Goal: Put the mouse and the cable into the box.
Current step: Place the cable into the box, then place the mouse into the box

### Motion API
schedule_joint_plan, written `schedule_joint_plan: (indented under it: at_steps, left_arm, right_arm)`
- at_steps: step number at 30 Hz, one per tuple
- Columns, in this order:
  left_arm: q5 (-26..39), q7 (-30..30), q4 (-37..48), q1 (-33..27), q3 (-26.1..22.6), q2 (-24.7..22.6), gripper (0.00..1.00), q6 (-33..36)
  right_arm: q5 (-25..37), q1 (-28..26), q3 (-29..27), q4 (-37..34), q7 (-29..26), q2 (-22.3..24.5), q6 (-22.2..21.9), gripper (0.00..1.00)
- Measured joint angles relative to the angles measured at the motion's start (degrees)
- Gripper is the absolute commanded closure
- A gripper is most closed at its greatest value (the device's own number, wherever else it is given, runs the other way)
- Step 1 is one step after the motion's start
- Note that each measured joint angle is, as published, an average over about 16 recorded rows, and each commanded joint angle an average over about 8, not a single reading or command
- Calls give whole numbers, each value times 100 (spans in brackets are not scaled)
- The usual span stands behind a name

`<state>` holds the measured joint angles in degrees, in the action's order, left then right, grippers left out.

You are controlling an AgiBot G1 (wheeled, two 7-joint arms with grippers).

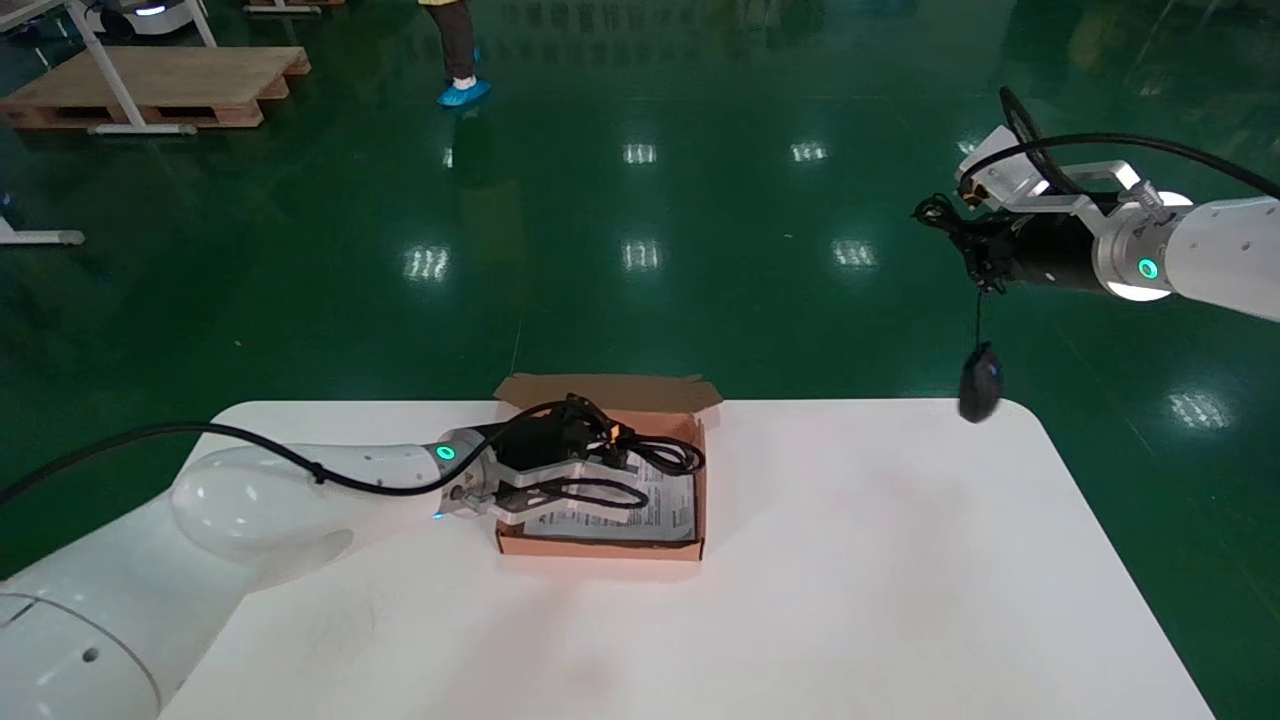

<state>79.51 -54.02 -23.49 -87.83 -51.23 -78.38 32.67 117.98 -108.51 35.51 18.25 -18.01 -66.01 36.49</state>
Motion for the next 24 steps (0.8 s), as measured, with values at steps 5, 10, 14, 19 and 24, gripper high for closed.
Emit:
schedule_joint_plan:
  at_steps: [5, 10, 14, 19, 24]
  left_arm:
    - [-133, 4, 77, -29, -168, 1, 19, -49]
    - [-195, 16, 115, -42, -237, -1, 0, -60]
    - [-205, 18, 121, -44, -246, -1, 0, -56]
    - [-183, 13, 109, -45, -221, 0, 0, -55]
    - [-165, 9, 97, -45, -203, 2, 0, -54]
  right_arm:
    - [-3, -2, -1, -2, 0, 0, 1, 100]
    - [-5, -3, -2, -4, 0, 1, 2, 100]
    - [-5, -3, -2, -4, 0, 1, 2, 100]
    - [-3, -2, 0, -2, 0, 1, 0, 100]
    - [-1, 0, 0, -1, 0, 1, -1, 100]
